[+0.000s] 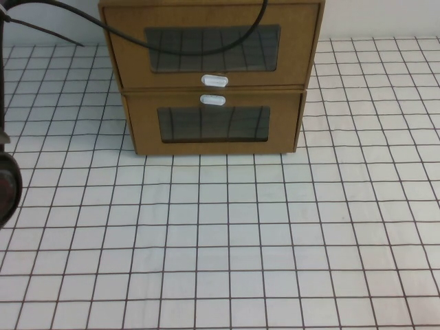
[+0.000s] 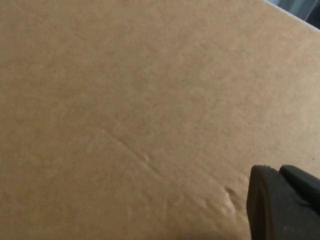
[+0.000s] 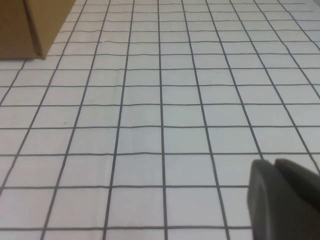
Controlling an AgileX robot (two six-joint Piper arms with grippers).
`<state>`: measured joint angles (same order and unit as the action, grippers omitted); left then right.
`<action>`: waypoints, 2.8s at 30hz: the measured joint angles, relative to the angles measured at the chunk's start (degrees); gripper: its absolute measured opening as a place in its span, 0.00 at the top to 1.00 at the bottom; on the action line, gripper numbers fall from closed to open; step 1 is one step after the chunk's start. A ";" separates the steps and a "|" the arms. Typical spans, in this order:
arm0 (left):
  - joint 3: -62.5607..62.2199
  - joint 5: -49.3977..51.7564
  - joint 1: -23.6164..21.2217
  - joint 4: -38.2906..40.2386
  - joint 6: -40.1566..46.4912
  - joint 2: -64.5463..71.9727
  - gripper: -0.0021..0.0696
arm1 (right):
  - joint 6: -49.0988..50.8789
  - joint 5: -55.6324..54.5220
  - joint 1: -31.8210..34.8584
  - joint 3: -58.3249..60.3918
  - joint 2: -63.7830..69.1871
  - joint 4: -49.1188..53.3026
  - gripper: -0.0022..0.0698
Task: Open the shoe box
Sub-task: 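Pull the top drawer of the cardboard box fully open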
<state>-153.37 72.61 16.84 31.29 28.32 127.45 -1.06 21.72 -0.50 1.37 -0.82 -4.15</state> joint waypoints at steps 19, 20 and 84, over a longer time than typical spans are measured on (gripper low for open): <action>2.44 -0.92 0.13 -3.12 -0.35 0.21 0.97 | 0.00 -0.69 0.00 0.00 0.00 0.00 0.99; 3.02 -1.42 0.13 -2.86 -0.25 0.11 0.97 | 0.00 -1.62 0.00 0.00 0.00 -0.30 0.99; 3.99 -2.13 0.13 -2.44 -0.66 -0.47 0.97 | 28.44 15.88 -57.03 -74.39 98.08 66.18 0.82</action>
<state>-149.38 70.49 16.98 28.85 27.66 126.98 27.38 37.60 -57.54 -73.02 97.26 62.03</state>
